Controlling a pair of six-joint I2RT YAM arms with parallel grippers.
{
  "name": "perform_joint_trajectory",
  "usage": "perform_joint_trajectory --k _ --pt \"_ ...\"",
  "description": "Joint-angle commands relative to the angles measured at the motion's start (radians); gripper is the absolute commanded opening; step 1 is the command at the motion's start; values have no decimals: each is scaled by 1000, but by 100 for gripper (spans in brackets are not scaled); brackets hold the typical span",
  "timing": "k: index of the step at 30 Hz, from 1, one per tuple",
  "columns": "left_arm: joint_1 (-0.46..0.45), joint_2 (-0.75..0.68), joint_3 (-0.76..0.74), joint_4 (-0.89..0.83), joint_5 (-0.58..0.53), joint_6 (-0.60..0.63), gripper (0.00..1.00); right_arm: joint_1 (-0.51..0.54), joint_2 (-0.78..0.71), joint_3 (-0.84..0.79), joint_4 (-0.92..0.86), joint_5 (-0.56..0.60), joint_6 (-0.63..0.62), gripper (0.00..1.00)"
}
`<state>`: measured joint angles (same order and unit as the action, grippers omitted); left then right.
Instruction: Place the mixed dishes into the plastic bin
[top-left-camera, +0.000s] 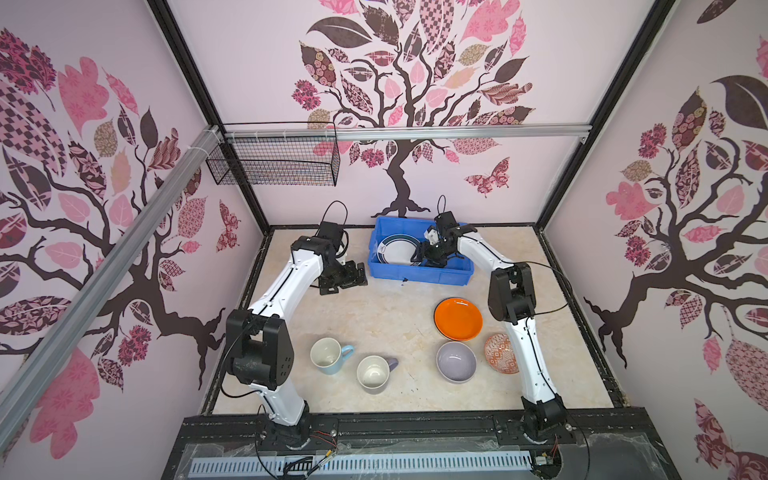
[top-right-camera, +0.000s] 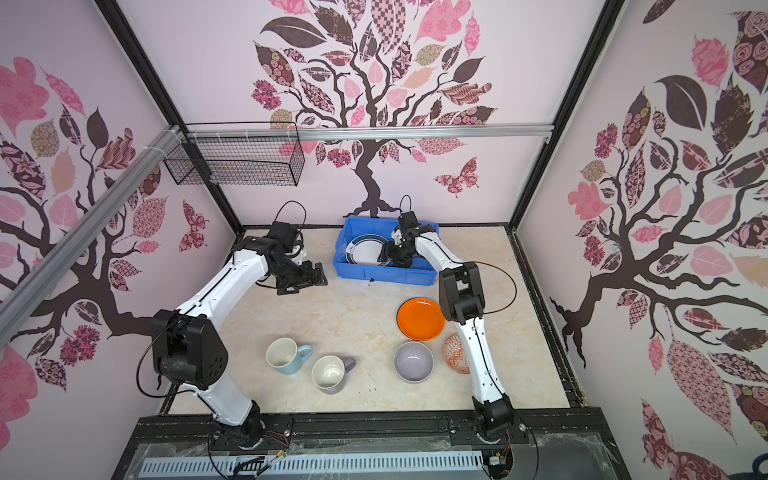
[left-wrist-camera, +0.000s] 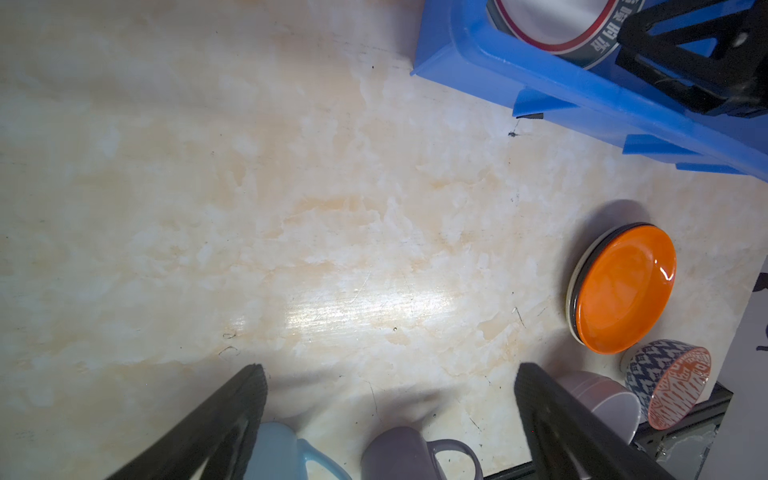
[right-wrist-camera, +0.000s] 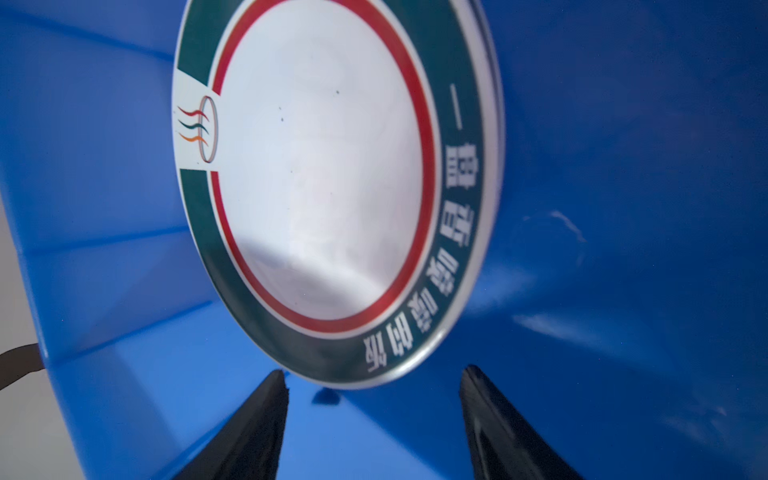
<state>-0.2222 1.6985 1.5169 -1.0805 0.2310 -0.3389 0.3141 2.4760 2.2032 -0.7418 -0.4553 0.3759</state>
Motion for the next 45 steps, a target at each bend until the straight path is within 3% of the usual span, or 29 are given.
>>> perform_joint_trajectory --k 1,10,18,21,27,35,45 --pt "4 -31 -33 28 13 10 98 -16 -170 -23 -24 47 -24 70" --pt "-3 -9 -8 23 -7 0 98 -33 -432 -256 -42 82 -54 73" --pt "-55 107 123 25 -55 -8 98 -33 -755 -651 -22 129 -54 72" --pt "-64 170 195 27 -77 -9 98 -35 -849 -754 -37 211 -69 71" --pt "-43 326 445 -29 -169 6 98 -65 -973 -873 -16 271 -53 70" --pt "-36 526 730 -82 -206 0 98 -97 -936 -899 110 391 0 67" --pt "-61 571 688 -11 -216 -1 97 -116 -690 -781 229 443 61 50"
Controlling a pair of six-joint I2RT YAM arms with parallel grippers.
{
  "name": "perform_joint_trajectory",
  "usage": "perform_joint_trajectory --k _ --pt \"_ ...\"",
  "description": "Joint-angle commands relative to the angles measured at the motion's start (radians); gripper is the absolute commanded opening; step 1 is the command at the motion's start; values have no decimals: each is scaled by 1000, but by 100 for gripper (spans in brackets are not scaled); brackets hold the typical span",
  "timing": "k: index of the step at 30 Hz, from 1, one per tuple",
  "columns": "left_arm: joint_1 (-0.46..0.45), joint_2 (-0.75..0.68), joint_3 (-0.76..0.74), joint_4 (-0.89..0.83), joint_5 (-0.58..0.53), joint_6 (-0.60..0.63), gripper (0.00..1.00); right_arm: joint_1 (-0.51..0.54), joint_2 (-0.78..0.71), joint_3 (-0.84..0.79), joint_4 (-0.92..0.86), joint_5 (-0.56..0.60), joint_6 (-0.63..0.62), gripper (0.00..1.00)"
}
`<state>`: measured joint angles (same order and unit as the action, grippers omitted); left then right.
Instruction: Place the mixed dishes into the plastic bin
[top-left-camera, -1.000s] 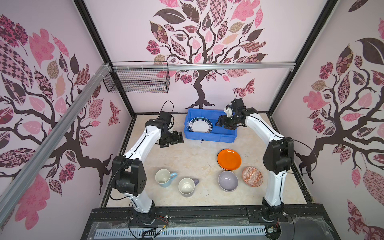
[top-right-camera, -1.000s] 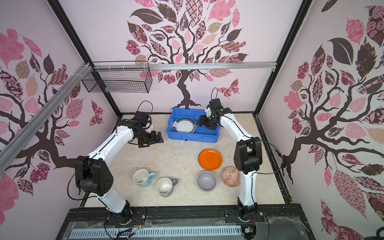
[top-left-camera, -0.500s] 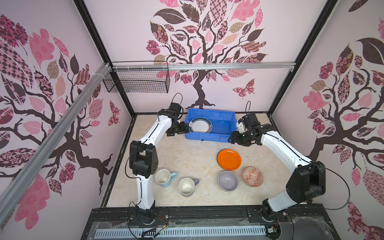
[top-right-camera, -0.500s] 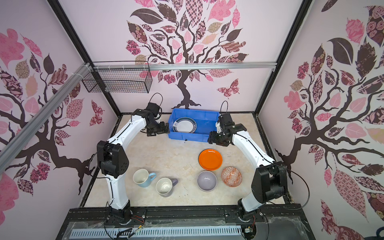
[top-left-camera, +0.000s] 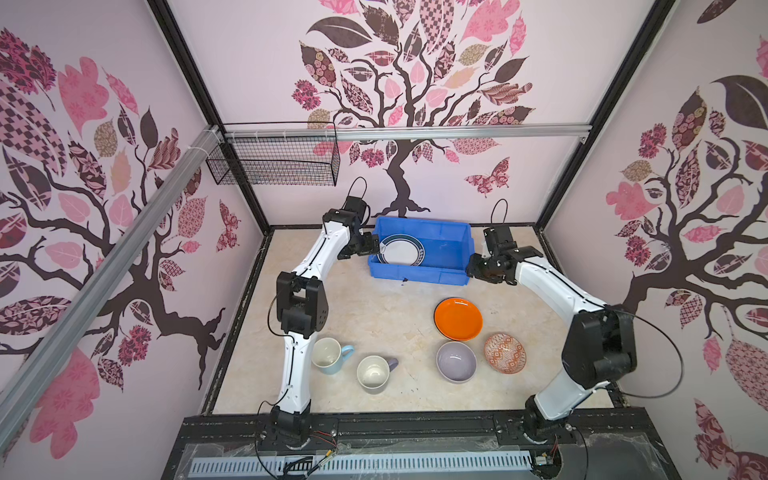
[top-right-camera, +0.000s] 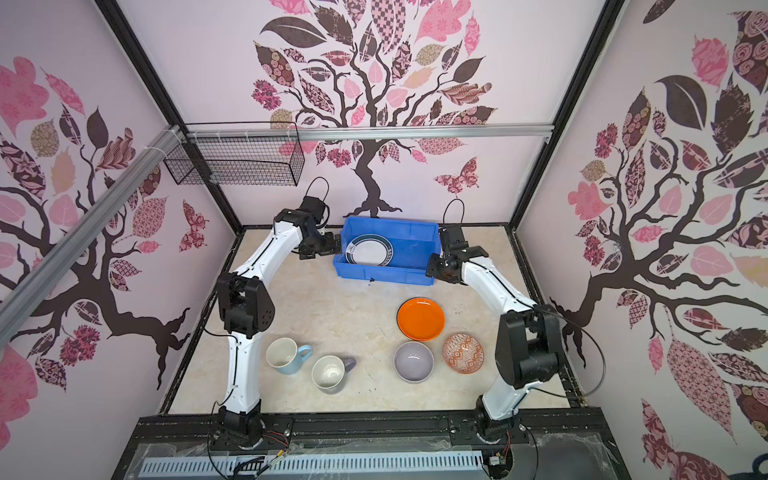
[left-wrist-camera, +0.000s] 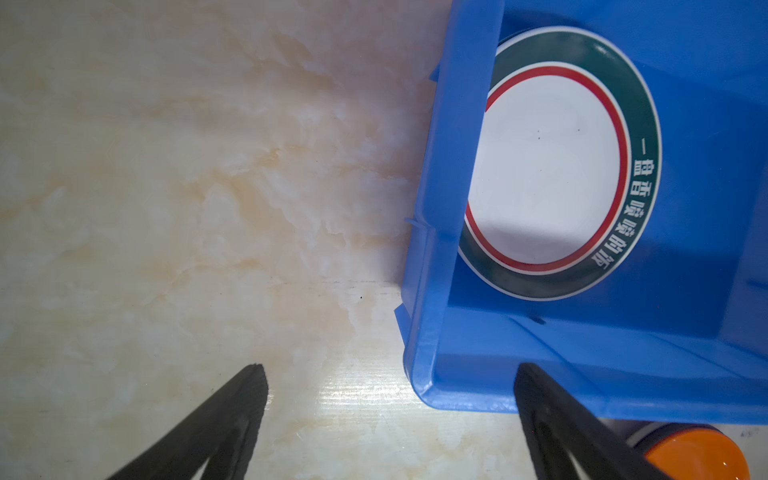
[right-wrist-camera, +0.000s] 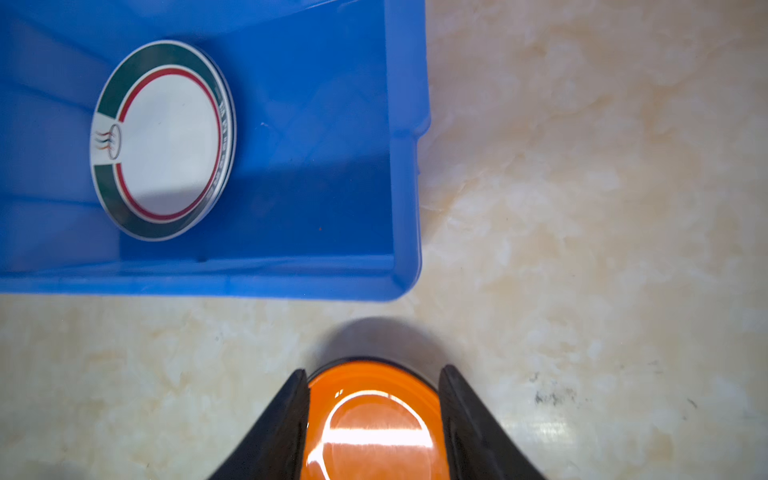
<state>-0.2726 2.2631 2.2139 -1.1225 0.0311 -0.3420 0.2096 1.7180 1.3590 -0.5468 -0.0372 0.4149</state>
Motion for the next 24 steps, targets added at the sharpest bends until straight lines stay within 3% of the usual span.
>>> perform_joint_trajectory --k 1,6,14,19,24 --pt "-10 5 -20 47 -16 0 97 -13 93 79 38 28 27 50" --pt "-8 21 -18 94 -15 -5 97 -29 146 111 64 51 46 50" --pt "-7 139 70 71 37 -9 94 -43 316 288 -9 -20 38 48" --pt "-8 165 58 87 50 -4 83 -43 383 361 -66 -51 24 41" --pt "-12 141 -8 121 62 -3 69 -41 383 320 -64 -96 23 34"
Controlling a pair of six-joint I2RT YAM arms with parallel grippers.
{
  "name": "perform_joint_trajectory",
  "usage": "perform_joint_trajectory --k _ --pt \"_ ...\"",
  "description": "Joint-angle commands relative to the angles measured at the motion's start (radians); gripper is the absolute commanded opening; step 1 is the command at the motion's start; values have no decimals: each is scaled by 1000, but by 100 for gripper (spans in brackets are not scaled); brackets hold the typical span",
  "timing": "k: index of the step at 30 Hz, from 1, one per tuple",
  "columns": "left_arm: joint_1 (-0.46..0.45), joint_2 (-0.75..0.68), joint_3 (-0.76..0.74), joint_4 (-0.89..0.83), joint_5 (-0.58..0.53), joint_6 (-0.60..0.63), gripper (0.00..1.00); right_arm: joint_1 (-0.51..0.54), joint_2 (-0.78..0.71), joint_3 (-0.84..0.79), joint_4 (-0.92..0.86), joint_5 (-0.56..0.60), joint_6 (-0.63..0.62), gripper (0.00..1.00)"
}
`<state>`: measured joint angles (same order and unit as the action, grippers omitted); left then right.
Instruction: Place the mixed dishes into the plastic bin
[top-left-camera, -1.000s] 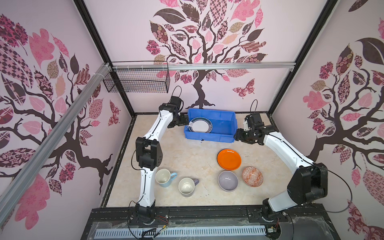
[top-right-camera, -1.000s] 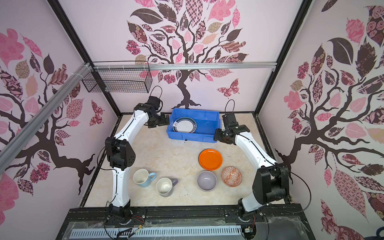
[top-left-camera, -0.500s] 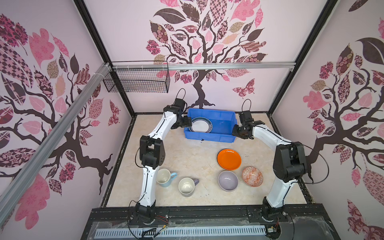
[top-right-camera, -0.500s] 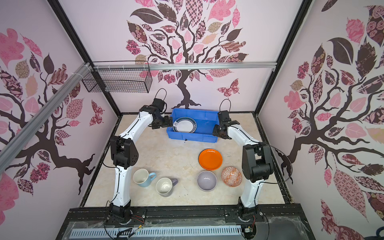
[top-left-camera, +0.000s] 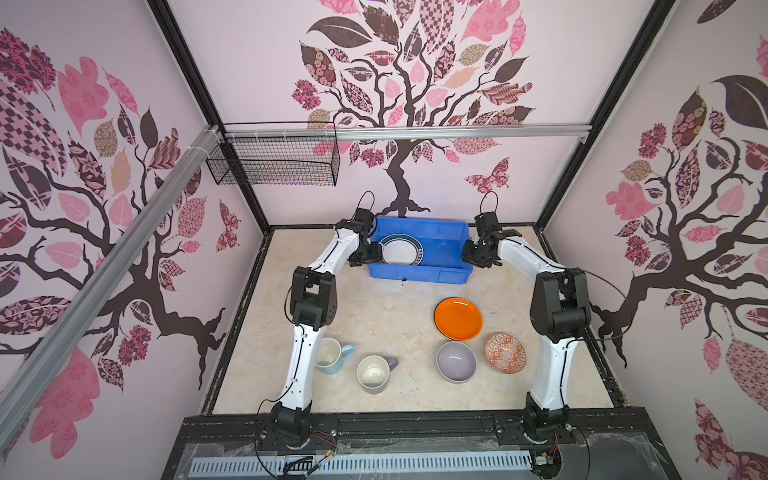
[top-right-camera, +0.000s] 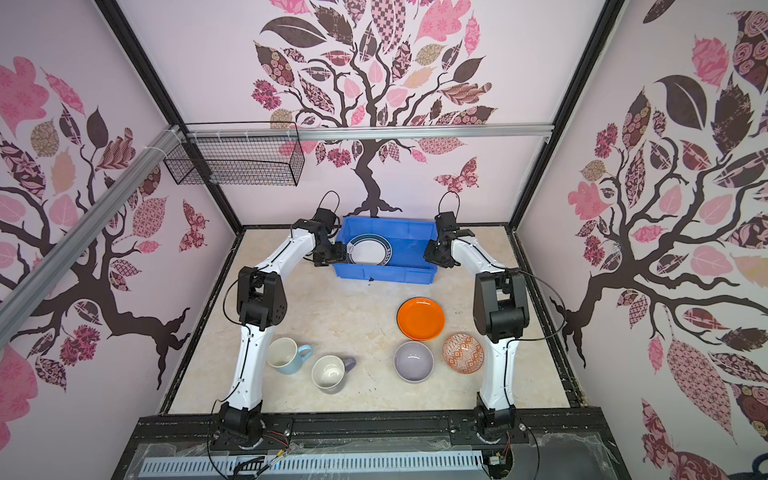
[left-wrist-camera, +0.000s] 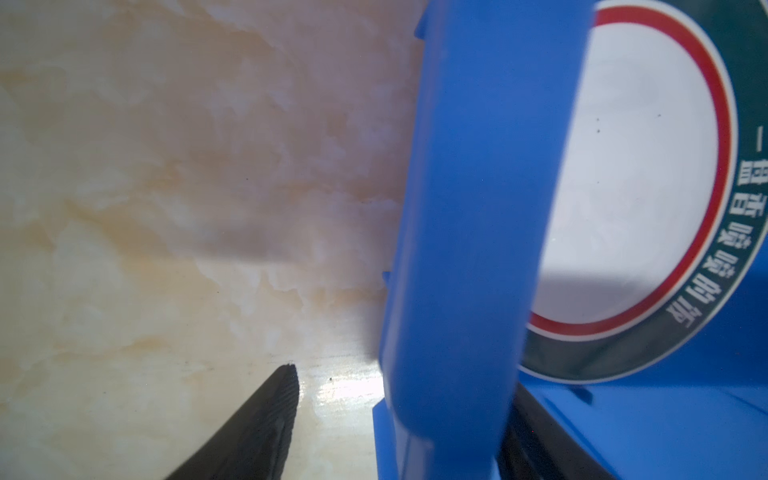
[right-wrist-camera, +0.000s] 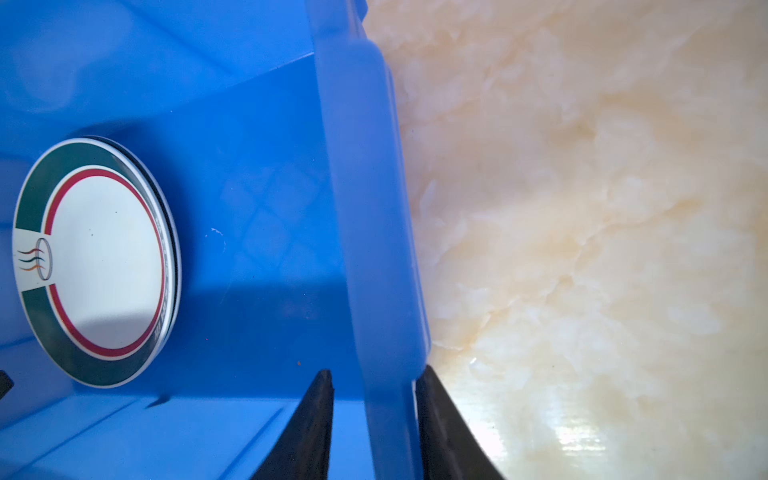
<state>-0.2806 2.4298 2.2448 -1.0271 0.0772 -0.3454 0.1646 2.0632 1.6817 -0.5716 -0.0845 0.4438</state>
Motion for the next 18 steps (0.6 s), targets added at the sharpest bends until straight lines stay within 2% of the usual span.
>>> perform_joint_trajectory --k 1,5,10,18 --pt "-4 -35 -56 33 15 0 67 3 33 -17 -36 -56 -7 32" --pt "-3 -89 -127 41 11 11 59 8 5 -53 -27 -95 -20 29" --pt "-4 -184 -249 69 6 20 58 38 -5 -60 -36 -139 -42 29" --pt "14 -333 -461 93 -41 21 58 164 -8 -51 -78 -139 -71 29"
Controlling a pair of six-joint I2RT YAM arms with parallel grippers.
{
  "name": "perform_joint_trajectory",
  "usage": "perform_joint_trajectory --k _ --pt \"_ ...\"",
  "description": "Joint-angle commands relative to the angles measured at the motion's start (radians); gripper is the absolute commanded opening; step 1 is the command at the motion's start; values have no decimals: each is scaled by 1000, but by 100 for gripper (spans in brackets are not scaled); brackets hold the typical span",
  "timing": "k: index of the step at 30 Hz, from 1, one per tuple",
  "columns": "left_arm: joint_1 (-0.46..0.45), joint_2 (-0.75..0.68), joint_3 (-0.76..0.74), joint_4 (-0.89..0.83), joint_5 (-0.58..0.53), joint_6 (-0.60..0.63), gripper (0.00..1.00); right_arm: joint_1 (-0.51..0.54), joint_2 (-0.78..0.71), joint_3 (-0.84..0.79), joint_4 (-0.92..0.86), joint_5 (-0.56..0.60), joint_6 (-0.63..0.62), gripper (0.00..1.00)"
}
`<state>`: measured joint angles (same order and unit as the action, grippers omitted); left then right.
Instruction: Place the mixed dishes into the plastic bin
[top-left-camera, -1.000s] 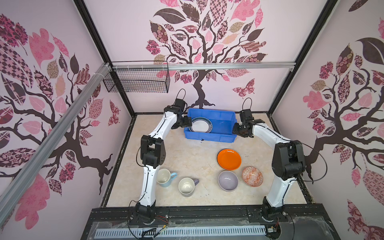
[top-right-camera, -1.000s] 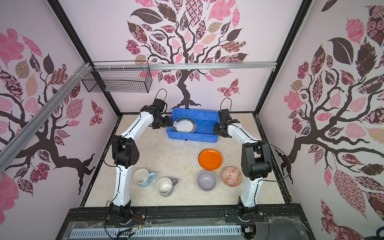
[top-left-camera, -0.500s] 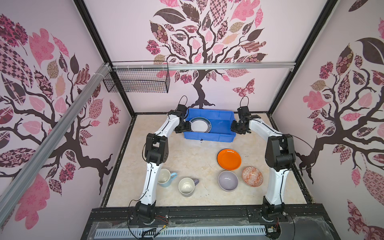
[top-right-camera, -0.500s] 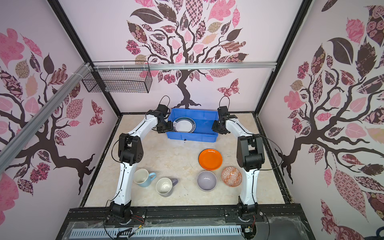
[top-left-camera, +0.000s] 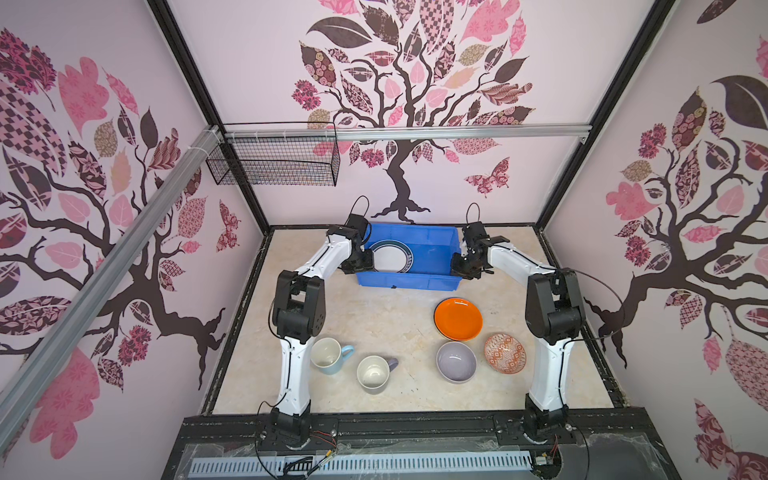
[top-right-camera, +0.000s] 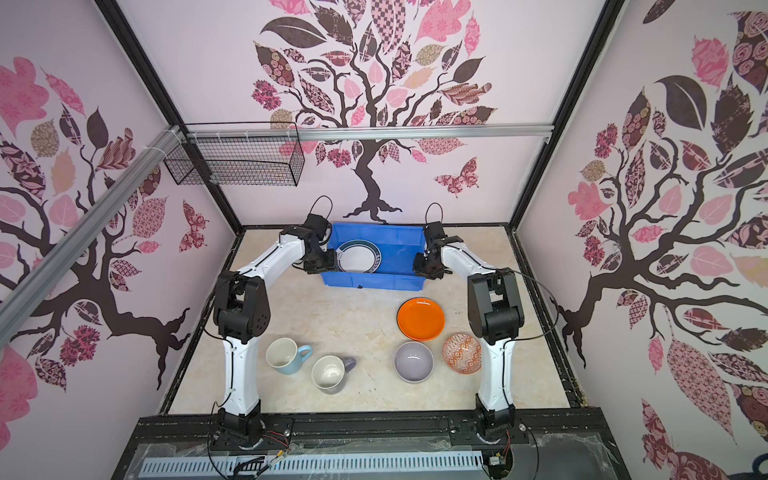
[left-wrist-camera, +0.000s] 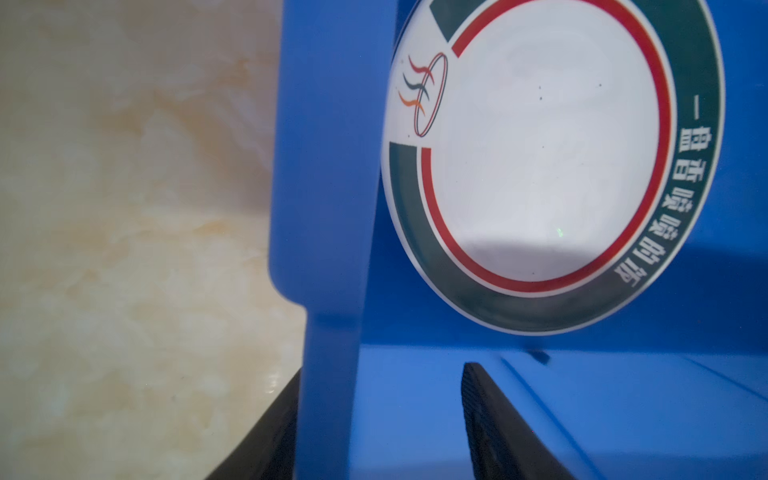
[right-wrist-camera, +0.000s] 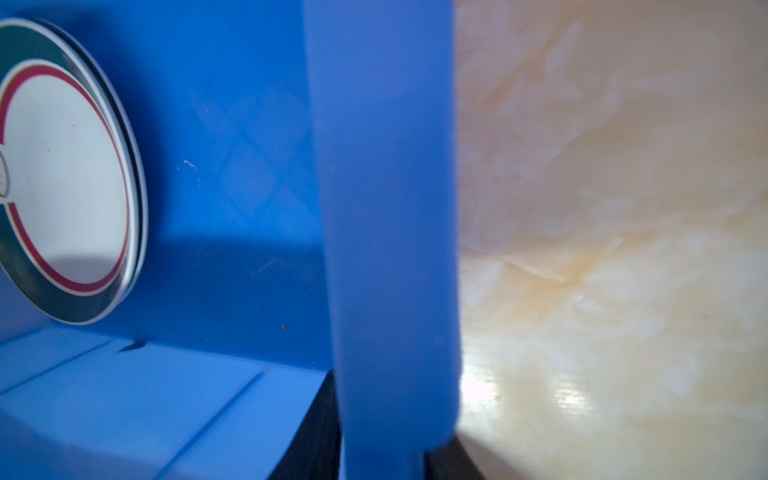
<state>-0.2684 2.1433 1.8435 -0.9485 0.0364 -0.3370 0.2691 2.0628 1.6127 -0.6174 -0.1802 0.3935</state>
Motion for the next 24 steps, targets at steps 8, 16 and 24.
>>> perform_joint_trajectory --k 8,16,24 --pt "11 -179 -262 44 5 10 58 110 -99 -100 -21 -76 -5 29" --pt "18 -261 -309 31 -64 29 70 124 -190 -146 -26 -39 -38 43" --pt "18 -401 -261 -31 -80 54 86 51 -393 -157 -123 53 -45 56"
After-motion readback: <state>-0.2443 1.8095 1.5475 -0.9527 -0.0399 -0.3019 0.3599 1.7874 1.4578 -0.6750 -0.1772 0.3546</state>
